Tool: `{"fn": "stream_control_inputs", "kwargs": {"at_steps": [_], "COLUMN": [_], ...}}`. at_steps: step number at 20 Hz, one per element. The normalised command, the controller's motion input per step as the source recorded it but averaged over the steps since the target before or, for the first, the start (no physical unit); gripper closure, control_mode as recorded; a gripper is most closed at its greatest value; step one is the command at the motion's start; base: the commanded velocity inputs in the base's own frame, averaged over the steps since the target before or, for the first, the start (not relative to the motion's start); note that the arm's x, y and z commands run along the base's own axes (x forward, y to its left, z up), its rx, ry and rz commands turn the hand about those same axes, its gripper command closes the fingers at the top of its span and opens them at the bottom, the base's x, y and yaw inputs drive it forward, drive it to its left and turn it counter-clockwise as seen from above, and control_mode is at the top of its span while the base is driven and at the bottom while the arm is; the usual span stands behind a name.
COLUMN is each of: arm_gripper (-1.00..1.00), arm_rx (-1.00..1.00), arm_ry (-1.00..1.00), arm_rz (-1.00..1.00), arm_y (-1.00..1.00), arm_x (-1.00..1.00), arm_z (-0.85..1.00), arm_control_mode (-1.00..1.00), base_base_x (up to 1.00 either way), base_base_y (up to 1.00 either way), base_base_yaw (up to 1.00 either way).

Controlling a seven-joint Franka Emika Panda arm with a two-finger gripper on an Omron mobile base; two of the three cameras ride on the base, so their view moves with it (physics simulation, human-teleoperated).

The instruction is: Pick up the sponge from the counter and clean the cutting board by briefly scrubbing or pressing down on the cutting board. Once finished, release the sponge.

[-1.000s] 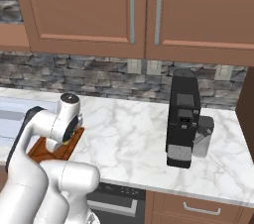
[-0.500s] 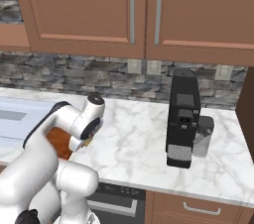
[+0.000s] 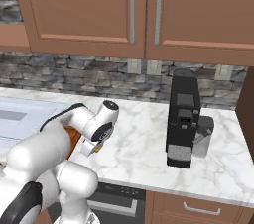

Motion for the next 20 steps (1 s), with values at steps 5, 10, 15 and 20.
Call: {"fn": "stream_control_inputs", "kwargs": {"at_steps": [5, 10, 15, 20], "arm_gripper": [-1.0, -1.0, -1.0, -1.0], "arm_rx": [0.0, 0.0, 0.0, 0.0], "arm_ry": [0.01, -0.02, -0.03, -0.02], "arm_rz": [0.0, 0.0, -0.01, -0.02], "arm_y": [0.0, 0.0, 0.0, 0.0], "arm_x": [0.04, 0.0, -0.03, -0.18], "arm_z": [-0.42, -0.17, 0.05, 0.47], "arm_control_mode": [-1.0, -1.0, -1.0, -1.0], "base_base_x": [0.0, 0.0, 0.0, 0.0], "base_base_y": [0.0, 0.0, 0.0, 0.0], "base_base_yaw": [0.0, 0.0, 0.0, 0.0]}}
